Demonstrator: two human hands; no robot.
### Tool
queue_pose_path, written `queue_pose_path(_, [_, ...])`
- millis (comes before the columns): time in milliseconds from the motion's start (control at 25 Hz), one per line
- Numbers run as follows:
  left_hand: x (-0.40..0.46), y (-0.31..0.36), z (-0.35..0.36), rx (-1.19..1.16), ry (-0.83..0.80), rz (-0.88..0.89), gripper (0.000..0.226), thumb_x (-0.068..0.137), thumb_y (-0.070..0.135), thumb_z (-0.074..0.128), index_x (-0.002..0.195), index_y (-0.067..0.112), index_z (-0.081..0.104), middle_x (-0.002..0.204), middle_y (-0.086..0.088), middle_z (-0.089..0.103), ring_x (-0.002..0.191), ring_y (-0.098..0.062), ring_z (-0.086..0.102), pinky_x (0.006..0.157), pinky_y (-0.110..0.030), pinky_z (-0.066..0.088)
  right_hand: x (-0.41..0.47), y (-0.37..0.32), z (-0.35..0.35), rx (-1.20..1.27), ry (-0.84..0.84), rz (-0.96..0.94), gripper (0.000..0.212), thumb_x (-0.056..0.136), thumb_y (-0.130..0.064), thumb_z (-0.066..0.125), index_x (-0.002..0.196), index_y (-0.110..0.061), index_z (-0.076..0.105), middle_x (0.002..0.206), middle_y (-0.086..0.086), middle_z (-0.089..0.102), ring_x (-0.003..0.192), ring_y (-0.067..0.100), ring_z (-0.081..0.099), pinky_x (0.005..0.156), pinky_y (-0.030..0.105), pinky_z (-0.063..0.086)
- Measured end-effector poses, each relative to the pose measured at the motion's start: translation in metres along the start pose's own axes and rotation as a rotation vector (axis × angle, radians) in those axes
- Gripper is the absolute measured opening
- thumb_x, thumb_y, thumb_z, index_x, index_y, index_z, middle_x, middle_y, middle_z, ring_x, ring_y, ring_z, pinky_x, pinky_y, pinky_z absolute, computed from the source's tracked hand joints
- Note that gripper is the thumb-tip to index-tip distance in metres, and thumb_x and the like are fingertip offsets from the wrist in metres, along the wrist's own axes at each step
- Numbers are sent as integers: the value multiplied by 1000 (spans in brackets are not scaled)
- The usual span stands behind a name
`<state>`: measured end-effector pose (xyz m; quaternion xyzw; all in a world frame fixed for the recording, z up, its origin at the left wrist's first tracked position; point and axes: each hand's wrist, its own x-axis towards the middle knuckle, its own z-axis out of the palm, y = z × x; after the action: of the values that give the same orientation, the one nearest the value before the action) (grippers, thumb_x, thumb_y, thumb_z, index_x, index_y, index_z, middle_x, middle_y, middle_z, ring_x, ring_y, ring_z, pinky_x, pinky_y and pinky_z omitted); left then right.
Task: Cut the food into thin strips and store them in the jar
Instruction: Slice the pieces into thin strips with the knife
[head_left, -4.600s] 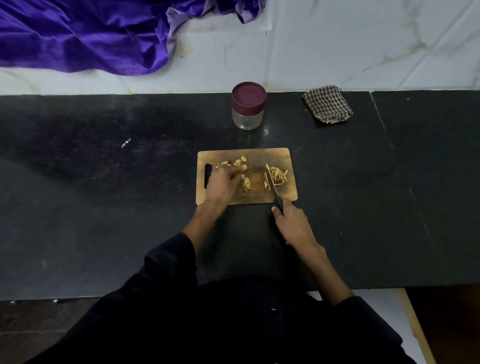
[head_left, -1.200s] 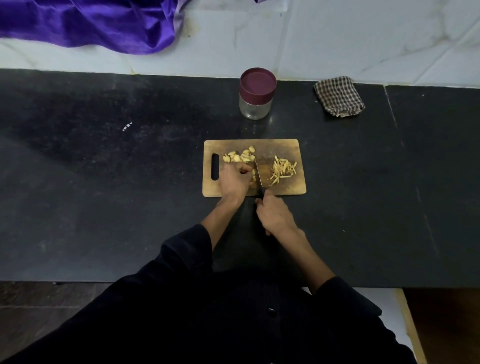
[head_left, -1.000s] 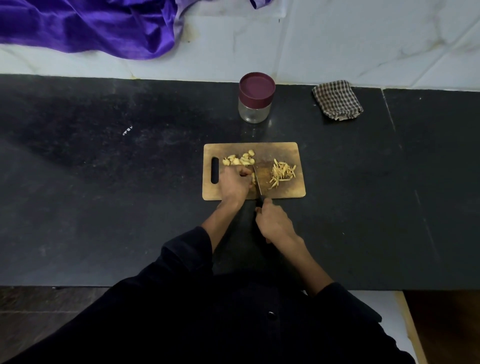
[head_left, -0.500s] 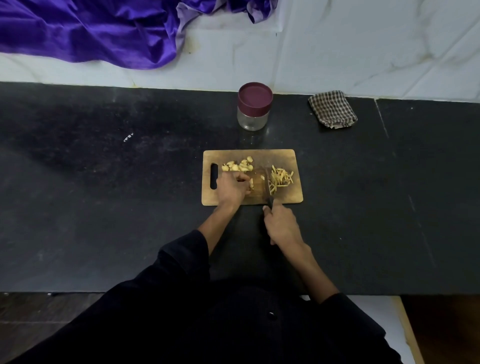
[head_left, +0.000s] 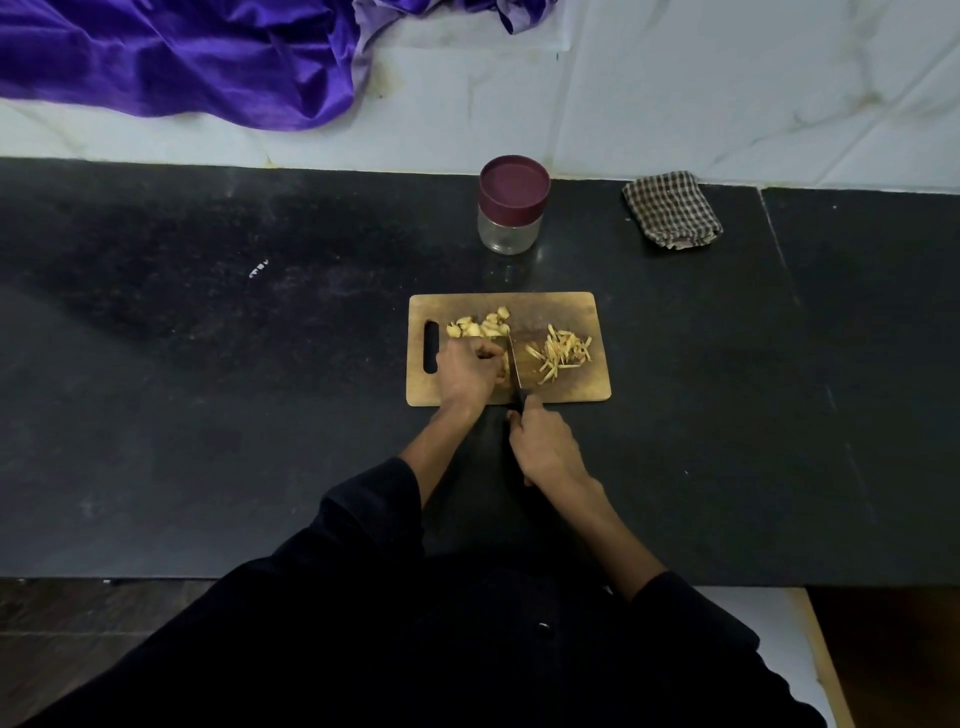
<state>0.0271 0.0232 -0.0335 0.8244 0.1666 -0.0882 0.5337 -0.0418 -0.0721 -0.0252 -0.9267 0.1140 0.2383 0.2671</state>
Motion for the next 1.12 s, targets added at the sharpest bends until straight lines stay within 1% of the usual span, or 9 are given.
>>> queue_pose_path(80, [0, 0, 1, 11, 10, 3, 11, 86, 2, 65, 95, 5, 70, 87, -5, 70, 67, -10, 67, 57, -15, 55, 2, -1, -1, 0, -9, 11, 27, 104, -30, 40, 117, -8, 48, 108, 17, 64, 93, 34, 66, 80, 48, 54])
queue_pose_path(240, [-2, 2, 4, 50, 34, 31, 11, 86, 2, 64, 94, 6, 71, 88, -6, 71, 72, -13, 69, 67, -27, 59, 0, -1, -1, 11, -34, 30, 28, 104, -28, 40, 121, -8, 46, 113, 18, 62, 99, 35, 64, 83, 49, 53])
queue_pose_path(320, [-3, 1, 4, 56, 41, 37, 11, 86, 2, 64, 94, 5, 71, 88, -6, 71, 73, -13, 69, 70, -30, 60, -4, 1, 2, 2, -57, 39, 28, 104, -28, 40, 123, -7, 45, 116, 18, 61, 102, 35, 63, 85, 49, 52])
queue_pose_path(400, [-2, 1, 4, 49, 28, 25, 12, 86, 3, 64, 96, 5, 70, 90, -6, 71, 73, -12, 69, 69, -28, 59, -9, 5, 5, -28, -76, 46, 27, 105, -27, 40, 122, -7, 45, 119, 19, 60, 108, 35, 60, 83, 44, 48])
queue_pose_path(520, [-1, 1, 1, 31, 8, 2, 13, 86, 3, 64, 98, 5, 70, 93, -6, 71, 73, -12, 69, 60, -17, 56, -13, 8, 4, -51, -70, 56, 27, 105, -28, 39, 121, -7, 45, 120, 19, 60, 111, 35, 58, 79, 42, 43])
queue_pose_path(680, [-2, 3, 1, 47, 23, -2, 13, 87, 4, 64, 98, 6, 70, 93, -4, 70, 71, -10, 68, 59, -14, 55, -6, 11, -4, 10, 7, 99, 29, 104, -29, 39, 123, -8, 47, 117, 18, 62, 106, 34, 61, 87, 49, 51])
queue_pose_path(760, [-3, 2, 2, 52, 28, -1, 13, 87, 4, 64, 98, 6, 70, 93, -5, 71, 70, -10, 67, 59, -13, 55, -3, 13, -8, 53, 42, 124, 29, 104, -31, 40, 122, -9, 47, 114, 17, 62, 100, 34, 65, 84, 51, 55])
queue_pose_path(920, [-3, 0, 2, 22, 39, -4, 13, 86, 3, 65, 97, 6, 71, 92, -5, 71, 70, -11, 68, 57, -12, 54, -6, 7, -4, 78, 0, 65, 28, 104, -33, 40, 118, -10, 48, 108, 14, 63, 89, 34, 68, 81, 52, 56])
queue_pose_path(1120, [-4, 0, 1, -18, 38, -4, 13, 86, 3, 65, 98, 6, 70, 92, -6, 71, 68, -9, 68, 60, -17, 57, -6, -2, 0, 52, -17, 24, 28, 104, -31, 41, 119, -8, 48, 108, 16, 65, 90, 34, 68, 83, 50, 55])
